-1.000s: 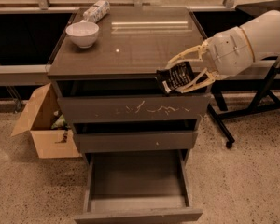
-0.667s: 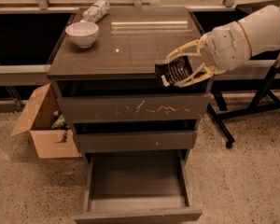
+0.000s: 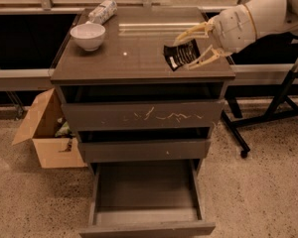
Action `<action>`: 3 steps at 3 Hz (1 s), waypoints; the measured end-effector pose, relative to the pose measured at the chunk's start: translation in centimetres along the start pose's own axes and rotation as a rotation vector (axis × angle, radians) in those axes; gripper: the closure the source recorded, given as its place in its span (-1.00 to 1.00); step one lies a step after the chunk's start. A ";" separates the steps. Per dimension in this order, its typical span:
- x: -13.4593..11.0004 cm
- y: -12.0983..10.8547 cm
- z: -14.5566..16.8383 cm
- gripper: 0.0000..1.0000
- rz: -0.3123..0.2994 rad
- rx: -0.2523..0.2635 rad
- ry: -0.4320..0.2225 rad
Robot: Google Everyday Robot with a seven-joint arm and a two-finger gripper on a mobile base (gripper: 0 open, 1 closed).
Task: Pick rxbar chocolate from bottom drawer and place on counter
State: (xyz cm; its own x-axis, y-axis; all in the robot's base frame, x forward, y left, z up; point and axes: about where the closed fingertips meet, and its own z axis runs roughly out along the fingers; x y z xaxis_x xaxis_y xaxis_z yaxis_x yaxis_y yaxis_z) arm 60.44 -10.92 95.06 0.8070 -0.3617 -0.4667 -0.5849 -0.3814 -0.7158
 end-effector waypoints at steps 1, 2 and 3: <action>3.6 -1.6 -0.3 1.00 0.051 0.059 0.032; 7.6 -2.9 -0.3 1.00 0.125 0.159 0.090; 7.6 -2.9 -0.3 1.00 0.125 0.159 0.090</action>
Offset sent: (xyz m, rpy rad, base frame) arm 0.1220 -0.0472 -0.0311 0.1423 0.0285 -0.3905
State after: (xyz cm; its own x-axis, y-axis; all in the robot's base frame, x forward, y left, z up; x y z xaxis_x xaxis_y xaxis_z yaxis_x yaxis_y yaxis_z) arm 68.25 -12.82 93.70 0.7142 -0.4749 -0.5142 -0.6544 -0.1923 -0.7313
